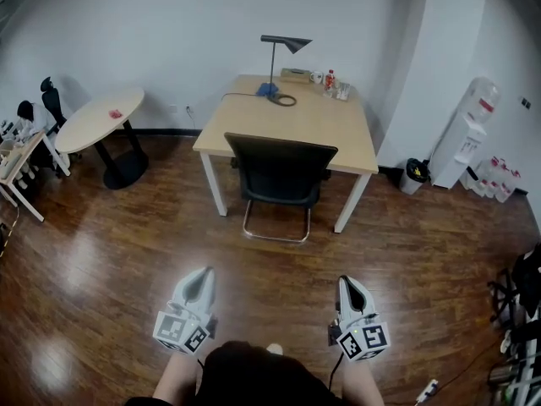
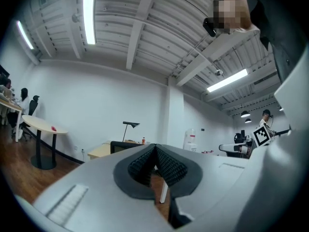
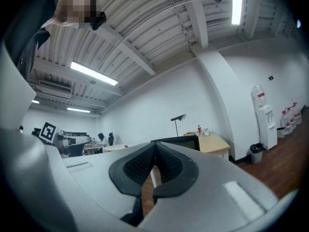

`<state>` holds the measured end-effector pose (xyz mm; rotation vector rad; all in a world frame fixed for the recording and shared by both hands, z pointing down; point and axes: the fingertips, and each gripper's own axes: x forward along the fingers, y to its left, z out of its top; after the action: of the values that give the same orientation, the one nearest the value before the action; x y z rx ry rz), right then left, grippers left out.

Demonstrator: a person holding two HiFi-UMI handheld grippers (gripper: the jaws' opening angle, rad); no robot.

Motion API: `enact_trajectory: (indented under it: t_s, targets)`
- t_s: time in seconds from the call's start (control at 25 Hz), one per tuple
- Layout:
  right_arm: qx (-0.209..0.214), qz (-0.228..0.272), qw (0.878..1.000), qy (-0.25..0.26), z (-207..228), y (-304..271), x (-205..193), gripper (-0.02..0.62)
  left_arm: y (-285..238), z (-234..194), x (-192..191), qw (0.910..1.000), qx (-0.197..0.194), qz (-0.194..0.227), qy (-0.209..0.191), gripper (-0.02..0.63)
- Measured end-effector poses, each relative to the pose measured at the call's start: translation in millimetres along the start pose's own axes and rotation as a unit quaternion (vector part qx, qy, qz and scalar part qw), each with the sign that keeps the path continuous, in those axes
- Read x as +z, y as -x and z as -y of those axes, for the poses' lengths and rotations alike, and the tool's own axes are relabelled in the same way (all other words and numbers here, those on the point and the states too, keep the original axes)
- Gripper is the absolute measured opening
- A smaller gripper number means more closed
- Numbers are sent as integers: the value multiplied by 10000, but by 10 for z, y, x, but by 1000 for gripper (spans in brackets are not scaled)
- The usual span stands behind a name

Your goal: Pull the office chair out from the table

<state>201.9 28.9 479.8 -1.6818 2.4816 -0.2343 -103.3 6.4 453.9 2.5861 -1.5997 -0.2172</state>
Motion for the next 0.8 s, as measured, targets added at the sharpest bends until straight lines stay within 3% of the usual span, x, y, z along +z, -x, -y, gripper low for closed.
enact_trajectory:
  t_s: [0.32, 0.8]
  targets:
    - [-51, -104, 9997, -220, 256, -184, -168, 14, -250, -11, -162, 9997, -27, -225, -85, 2]
    - [-400, -46, 9992, -47, 605, -840, -70, 14, -1128, -407, -142, 9996, -278, -76, 63, 2]
